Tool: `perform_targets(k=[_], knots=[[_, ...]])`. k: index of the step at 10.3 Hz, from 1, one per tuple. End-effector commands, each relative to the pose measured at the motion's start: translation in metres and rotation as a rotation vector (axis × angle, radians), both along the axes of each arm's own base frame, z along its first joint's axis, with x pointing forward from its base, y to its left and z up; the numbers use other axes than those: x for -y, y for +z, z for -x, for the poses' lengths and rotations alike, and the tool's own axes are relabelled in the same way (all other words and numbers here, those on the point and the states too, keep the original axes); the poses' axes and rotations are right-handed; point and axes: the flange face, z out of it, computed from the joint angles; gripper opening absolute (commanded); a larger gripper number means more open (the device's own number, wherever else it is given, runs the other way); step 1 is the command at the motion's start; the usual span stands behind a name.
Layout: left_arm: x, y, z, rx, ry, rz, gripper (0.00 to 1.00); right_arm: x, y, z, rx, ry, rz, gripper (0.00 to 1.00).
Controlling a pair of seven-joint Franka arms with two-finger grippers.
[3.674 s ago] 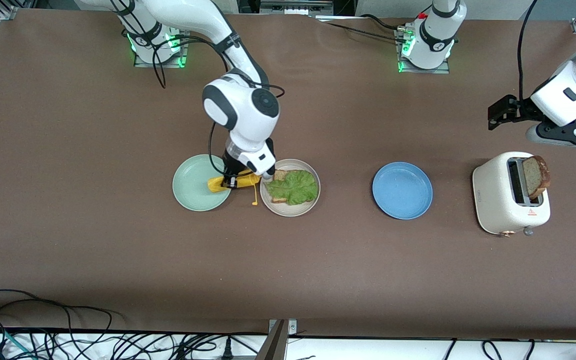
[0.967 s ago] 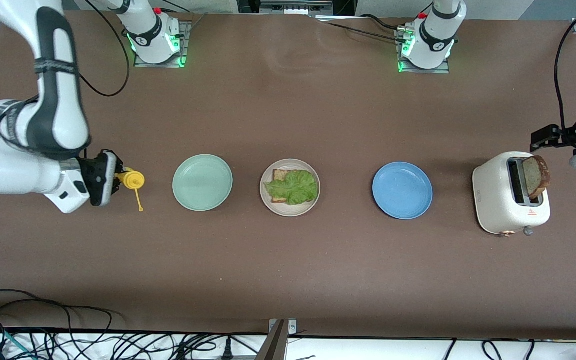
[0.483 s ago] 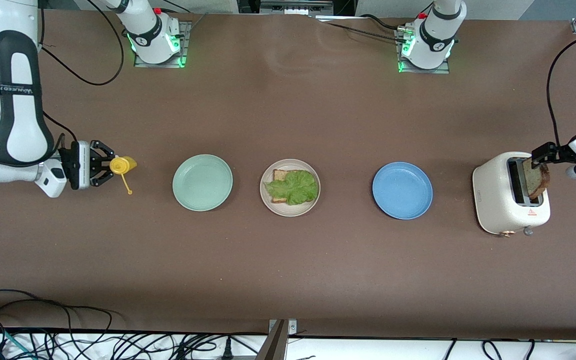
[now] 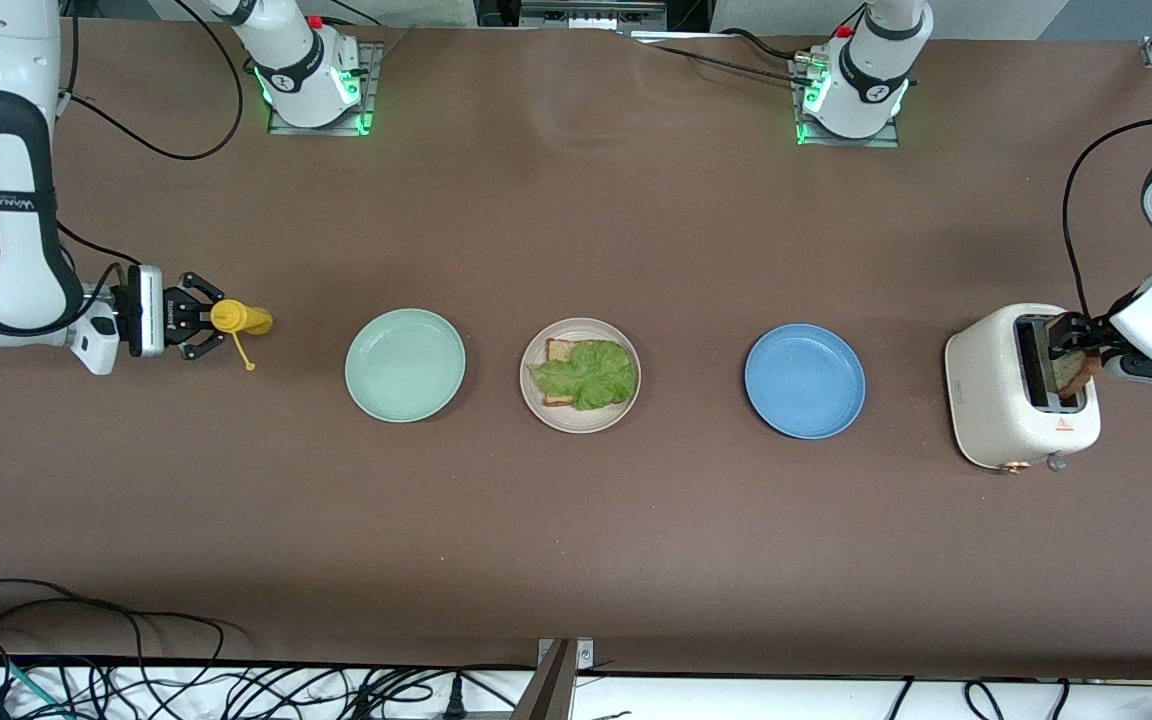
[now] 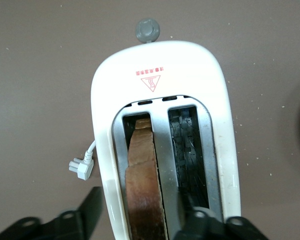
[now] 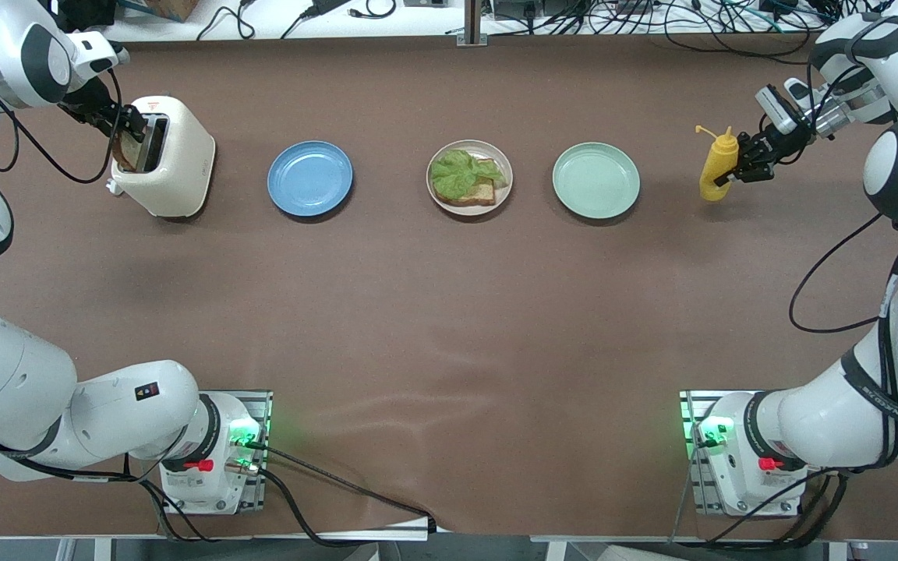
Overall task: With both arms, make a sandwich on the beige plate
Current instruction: 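Return the bottle beside the mint plate while the left gripper reaches the toaster, then grasp the bread slice and lift it from the toaster with the left gripper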
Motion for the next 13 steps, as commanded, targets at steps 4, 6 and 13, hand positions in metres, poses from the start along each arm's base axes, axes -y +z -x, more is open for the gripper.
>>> perform_targets(k=[4,6,13], knots=[[-0.004,0.03,-0.001,-0.012,0.06,0.062,0.0,0.044,-0.021,-0.006,0.12,0.059,-0.061,0.0],[-0.006,0.07,-0.005,-0.03,0.082,0.062,0.0,0.054,-0.031,-0.004,0.126,0.065,-0.064,0.0],[0.074,0.178,-0.018,-0.17,0.055,0.128,0.0,0.052,-0.039,-0.004,0.117,0.04,-0.079,0.69]])
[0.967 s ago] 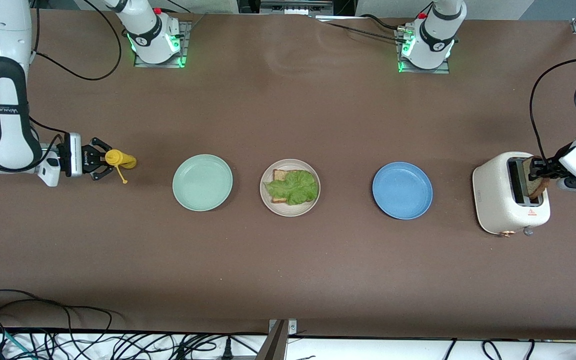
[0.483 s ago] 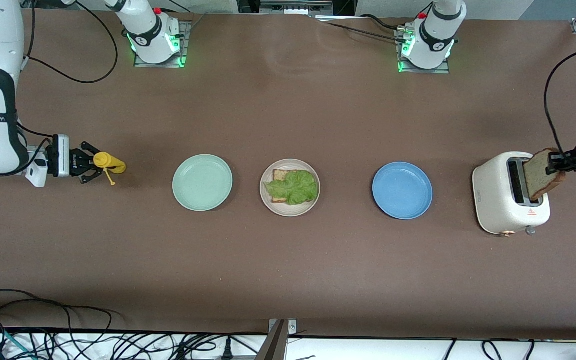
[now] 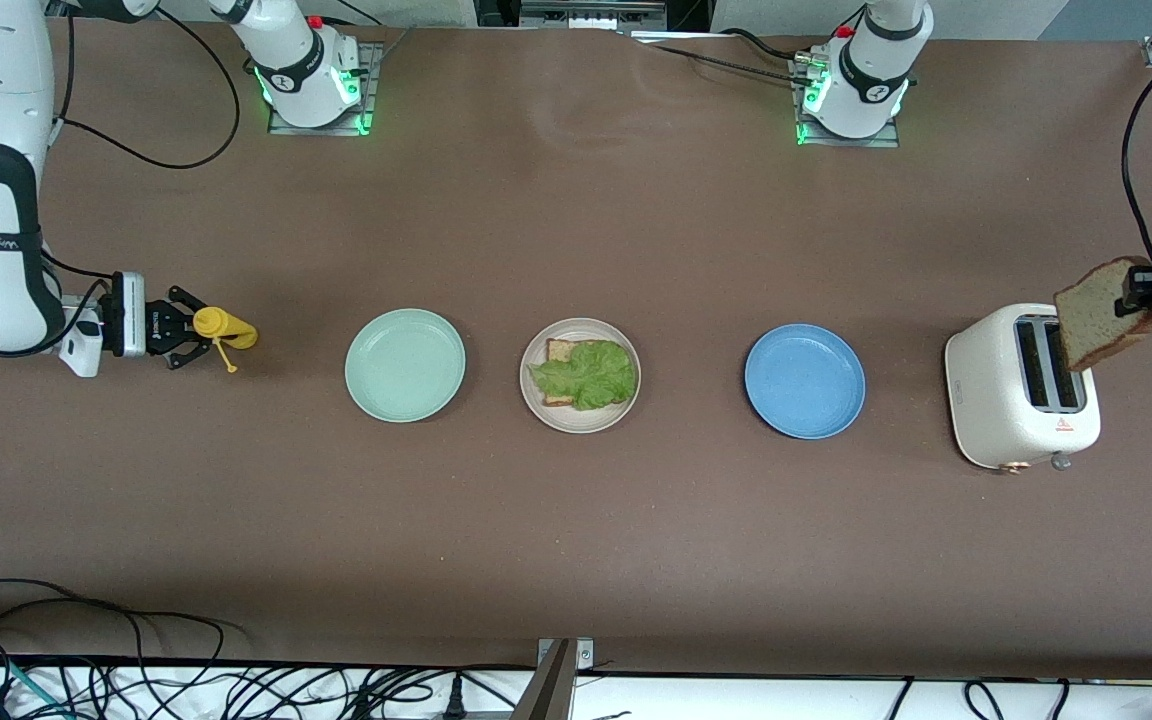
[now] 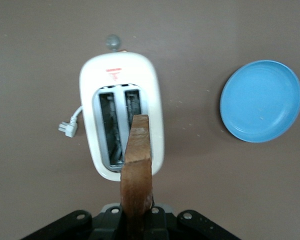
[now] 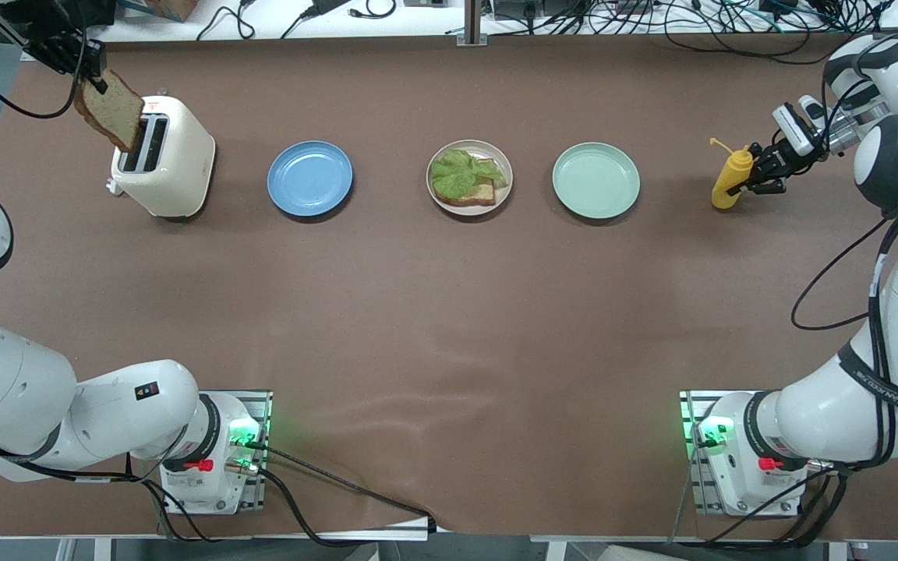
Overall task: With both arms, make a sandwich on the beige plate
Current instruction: 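Grasp the bread slice and lift it from the toaster with the left gripper, then carry the bread slice over the lettuce on the beige plate with the left gripper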
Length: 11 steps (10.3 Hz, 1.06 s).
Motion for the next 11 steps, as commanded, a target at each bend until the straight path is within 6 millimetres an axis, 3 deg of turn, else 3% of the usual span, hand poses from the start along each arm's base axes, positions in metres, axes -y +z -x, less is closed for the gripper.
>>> perform_targets(k=[1,4,6,11], knots=[[0.043,0.017,-0.003,-0.039,0.033,0.088,0.0,0.002,-0.002,-0.003,-0.004,-0.02,-0.035,0.83],[0.101,0.009,-0.003,-0.105,0.084,0.264,0.0,0.005,-0.001,-0.004,-0.011,-0.042,-0.034,0.97],[0.142,-0.007,-0.01,-0.157,0.095,0.386,0.0,0.006,0.01,-0.009,-0.049,-0.095,-0.011,0.99],[0.257,-0.084,-0.034,-0.246,0.002,0.556,0.0,0.01,0.058,-0.032,-0.182,-0.148,0.076,0.99]])
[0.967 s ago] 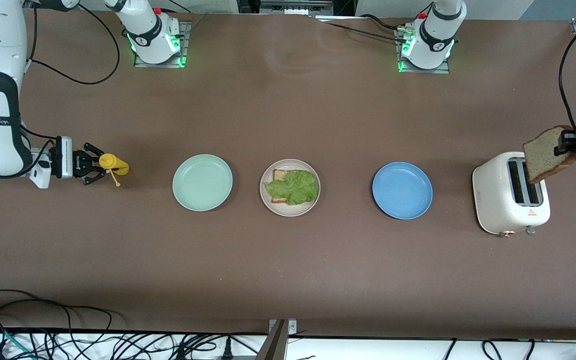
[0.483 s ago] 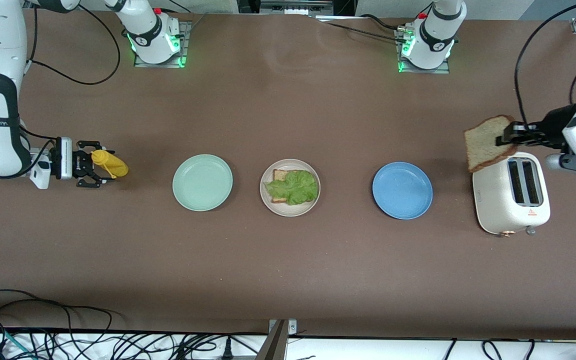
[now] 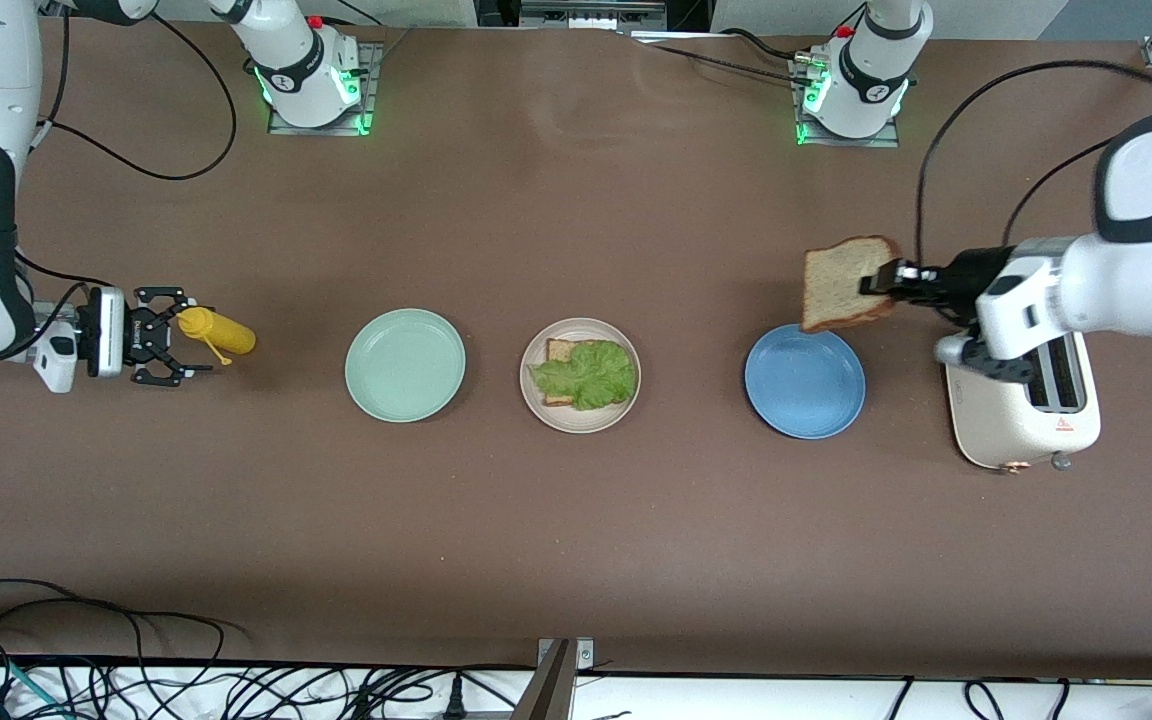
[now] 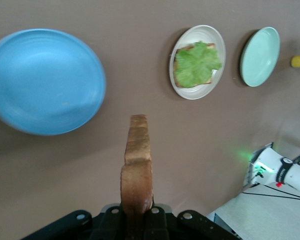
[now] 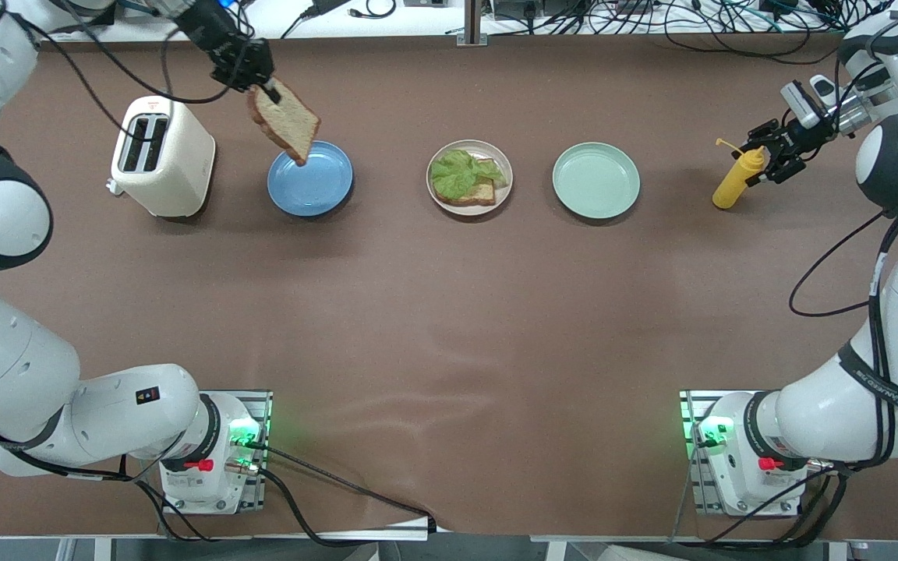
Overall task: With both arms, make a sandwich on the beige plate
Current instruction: 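Carry the bread slice over the lettuce on the beige plate with the left gripper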
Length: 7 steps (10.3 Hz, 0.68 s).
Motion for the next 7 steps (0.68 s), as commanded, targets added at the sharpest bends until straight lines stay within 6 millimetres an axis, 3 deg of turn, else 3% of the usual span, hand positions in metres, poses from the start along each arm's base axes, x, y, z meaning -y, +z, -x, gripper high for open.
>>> perform_targets(k=[1,2,4,7], knots=[[0.046,-0.022,-0.014,0.011,0.026,0.087,0.0,0.003,0.032,-0.01,-0.059,-0.024,0.057,0.99],[0.057,-0.034,-0.02,-0.007,0.07,0.16,0.0,0.003,0.042,-0.012,-0.096,-0.048,0.095,0.99],[0.097,-0.048,-0.02,0.017,0.151,0.246,0.0,0.001,0.07,-0.019,-0.151,-0.092,0.163,0.99],[0.133,-0.088,-0.026,0.03,0.296,0.312,0.0,-0.011,0.1,-0.03,-0.239,-0.142,0.224,0.99]])
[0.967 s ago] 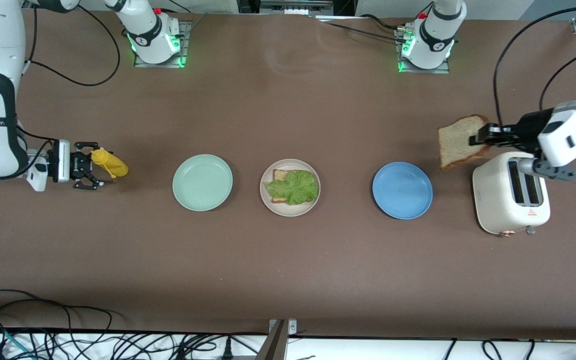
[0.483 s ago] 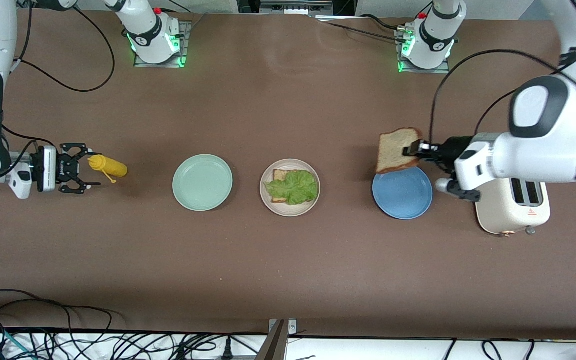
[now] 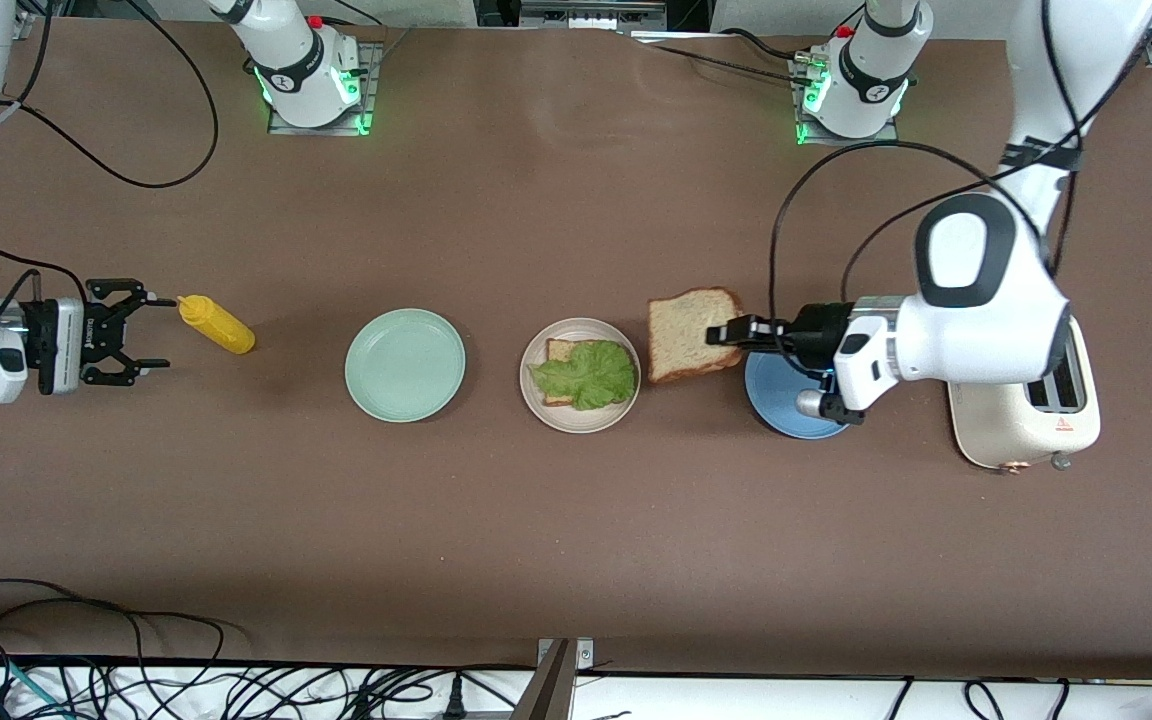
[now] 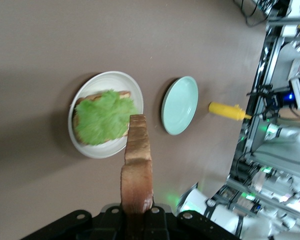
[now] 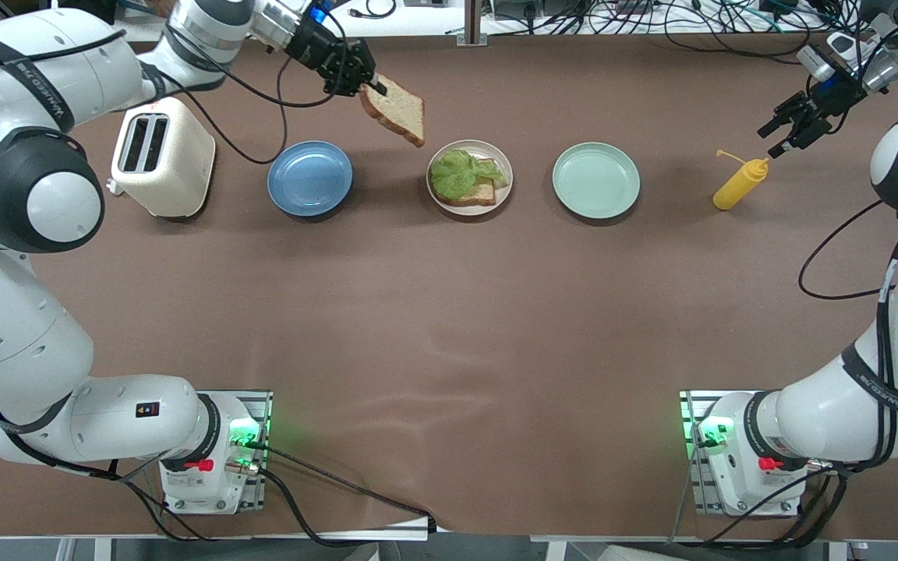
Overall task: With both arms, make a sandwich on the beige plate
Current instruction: 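Carry the bread slice over the lettuce on the beige plate with the left gripper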
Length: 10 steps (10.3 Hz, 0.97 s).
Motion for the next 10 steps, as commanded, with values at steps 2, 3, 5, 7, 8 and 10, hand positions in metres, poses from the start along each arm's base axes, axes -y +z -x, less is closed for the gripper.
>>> perform_targets(k=[2,3,5,7,8,10], knots=[[0.056,-0.038,-0.002,-0.032,0.19,0.118,0.0,-0.021,0.048,-0.013,-0.092,-0.069,0.108,0.99],[0.084,-0.053,0.004,-0.022,0.244,0.114,0.0,-0.035,0.06,-0.017,-0.113,-0.089,0.157,0.99],[0.104,-0.089,0.012,-0.035,0.275,0.083,0.0,-0.059,0.093,-0.021,-0.163,-0.176,0.281,0.99],[0.127,-0.123,0.028,-0.095,0.263,0.094,0.0,-0.079,0.123,-0.02,-0.217,-0.312,0.408,0.99],[0.13,-0.142,0.037,-0.074,0.223,0.099,0.0,-0.084,0.135,-0.02,-0.251,-0.398,0.446,0.99],[0.123,-0.175,0.051,0.0,0.154,0.129,0.0,-0.094,0.157,-0.011,-0.37,-0.609,0.53,1.0]])
